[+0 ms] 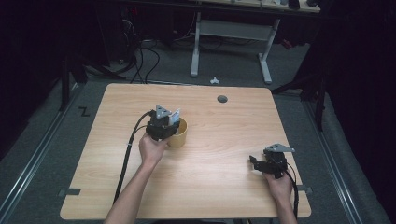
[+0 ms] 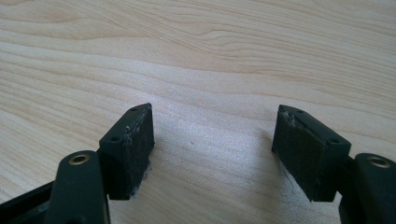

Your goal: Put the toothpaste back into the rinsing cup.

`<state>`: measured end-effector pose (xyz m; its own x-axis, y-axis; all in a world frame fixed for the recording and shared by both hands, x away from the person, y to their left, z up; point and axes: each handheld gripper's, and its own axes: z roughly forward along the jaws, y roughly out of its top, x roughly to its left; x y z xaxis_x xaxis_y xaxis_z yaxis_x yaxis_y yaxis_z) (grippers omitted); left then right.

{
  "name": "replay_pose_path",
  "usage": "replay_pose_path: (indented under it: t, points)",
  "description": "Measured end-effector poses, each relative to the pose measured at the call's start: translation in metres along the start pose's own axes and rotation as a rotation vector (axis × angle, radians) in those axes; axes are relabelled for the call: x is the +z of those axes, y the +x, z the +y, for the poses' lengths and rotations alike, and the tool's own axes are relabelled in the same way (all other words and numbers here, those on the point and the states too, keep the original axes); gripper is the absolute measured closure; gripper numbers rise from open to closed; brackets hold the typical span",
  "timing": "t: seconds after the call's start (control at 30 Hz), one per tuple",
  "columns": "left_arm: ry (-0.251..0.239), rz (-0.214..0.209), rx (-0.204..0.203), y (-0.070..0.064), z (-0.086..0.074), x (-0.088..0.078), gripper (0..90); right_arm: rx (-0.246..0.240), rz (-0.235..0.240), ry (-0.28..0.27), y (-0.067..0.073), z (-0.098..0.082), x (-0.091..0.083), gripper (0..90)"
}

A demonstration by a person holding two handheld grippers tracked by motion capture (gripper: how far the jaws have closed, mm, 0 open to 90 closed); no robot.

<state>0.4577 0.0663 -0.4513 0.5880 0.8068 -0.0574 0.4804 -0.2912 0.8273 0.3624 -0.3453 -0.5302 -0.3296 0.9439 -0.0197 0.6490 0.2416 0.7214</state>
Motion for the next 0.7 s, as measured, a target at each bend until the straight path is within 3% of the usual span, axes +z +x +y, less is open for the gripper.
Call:
replay_pose_path:
  t: [0.7]
  points:
    - [0.003,0.001,-0.007,0.0012,-0.0062,-0.0065,63.2,0.000,0.000,0.000,0.0000,0.0000,0.0000,29.5]
